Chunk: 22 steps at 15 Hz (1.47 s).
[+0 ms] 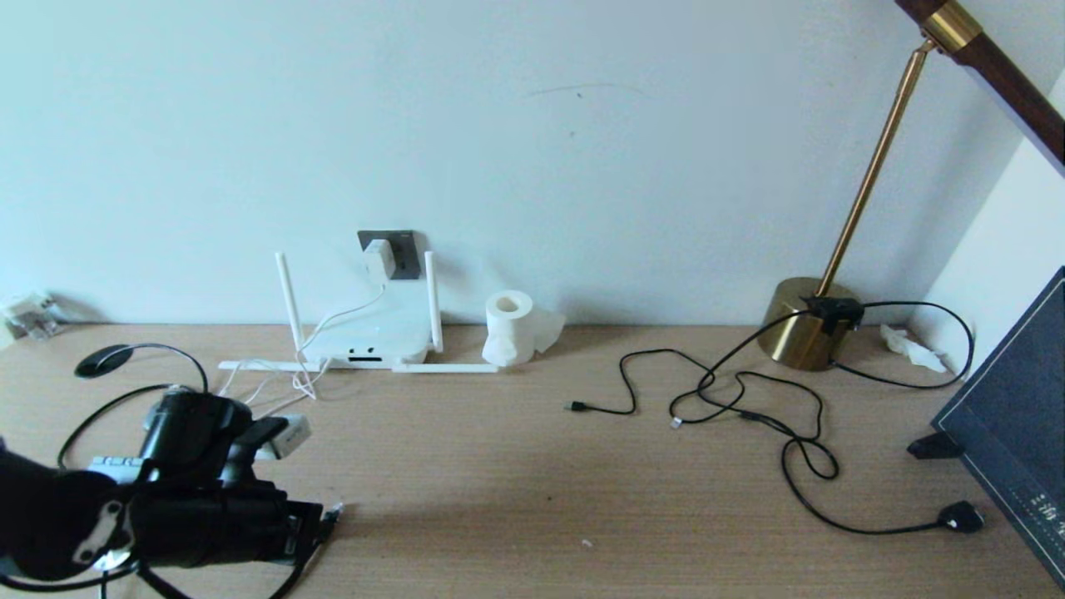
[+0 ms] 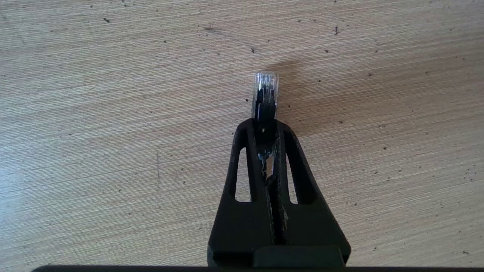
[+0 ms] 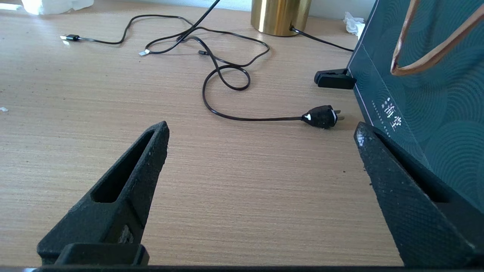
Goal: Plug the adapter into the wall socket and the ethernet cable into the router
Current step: Plug cable into router interface
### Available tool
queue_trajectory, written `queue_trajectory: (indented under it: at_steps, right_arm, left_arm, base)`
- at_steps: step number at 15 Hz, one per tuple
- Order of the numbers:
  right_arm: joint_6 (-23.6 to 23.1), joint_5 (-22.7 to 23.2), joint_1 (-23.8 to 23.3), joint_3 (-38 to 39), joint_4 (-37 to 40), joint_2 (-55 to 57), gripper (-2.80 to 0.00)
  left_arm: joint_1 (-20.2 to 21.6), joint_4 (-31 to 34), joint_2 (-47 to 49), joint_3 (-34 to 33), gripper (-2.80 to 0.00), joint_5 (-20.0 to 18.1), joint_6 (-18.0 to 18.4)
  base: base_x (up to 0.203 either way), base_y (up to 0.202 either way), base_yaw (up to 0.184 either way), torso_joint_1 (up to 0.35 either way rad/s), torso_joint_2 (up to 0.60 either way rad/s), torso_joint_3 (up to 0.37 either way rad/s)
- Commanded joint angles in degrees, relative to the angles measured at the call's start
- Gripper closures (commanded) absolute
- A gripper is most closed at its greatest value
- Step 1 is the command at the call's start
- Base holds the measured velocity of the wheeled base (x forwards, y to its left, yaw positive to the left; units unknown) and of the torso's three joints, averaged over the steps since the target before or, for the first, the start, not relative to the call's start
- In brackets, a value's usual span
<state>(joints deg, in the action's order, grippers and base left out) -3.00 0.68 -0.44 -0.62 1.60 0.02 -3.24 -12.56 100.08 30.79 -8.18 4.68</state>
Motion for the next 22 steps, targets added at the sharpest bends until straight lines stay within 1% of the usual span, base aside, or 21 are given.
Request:
queue_trajectory:
  at_steps: [1,4,5,8,9,12,17,20,22]
  right_arm:
    - [-0.08,0.02,0.0,0.01,0.05,0.06,-2.8]
    - [-0.08,0.02,0.0,0.01,-0.01,0.06,-2.8]
    - [-0.08,0.02,0.0,0.01,0.07,0.06,-2.8]
    - [-0.08,0.02,0.0,0.01,0.06,0.06,-2.8]
    - [-0.08,0.02,0.0,0.01,0.07,0.06,-2.8]
    - [-0.08,0.02,0.0,0.01,0.06,0.06,-2.8]
    - [-0.08,0.02,0.0,0.01,-0.01,0.06,-2.8]
    - [-0.08,0.02,0.0,0.01,-0.01,0.06,-2.8]
    - [-0.07,0.02,0.0,0.01,0.07,0.06,-2.8]
  left_arm:
    - [-0.01,0.27,0.21,-0.34,0.0,0.07,0.13]
    - [-0.01,0.82,-3.32,0.44,0.0,0.26,0.36]
    - [-0.01,1.85,-4.76,1.89,0.0,0.42,0.4]
    - [0.0,11.09,-7.3,9.43,0.0,0.69,0.31]
    - [0.13,12.81,-6.89,12.16,0.0,0.65,0.13]
    - [1.7,13.84,0.4,17.92,0.0,0.55,-0.32]
    - [3.74,14.69,11.86,30.88,0.0,0.52,-1.94]
    - [4.15,19.03,15.37,38.9,0.0,0.05,-2.1]
    - [4.28,21.93,17.06,42.83,0.0,-0.8,-2.13]
  base:
    - [0.0,0.0,0.0,0.0,0.0,0.0]
    - [0.0,0.0,0.0,0.0,0.0,0.0]
    - [0.0,0.0,0.0,0.0,0.0,0.0]
    - [0.0,0.0,0.0,0.0,0.0,0.0]
    - [0.0,0.0,0.0,0.0,0.0,0.0]
    - [0.0,0.0,0.0,0.0,0.0,0.0]
    - [0.0,0.0,0.0,0.0,0.0,0.0]
    - [0.0,0.0,0.0,0.0,0.0,0.0]
    - [0.0,0.0,0.0,0.0,0.0,0.0]
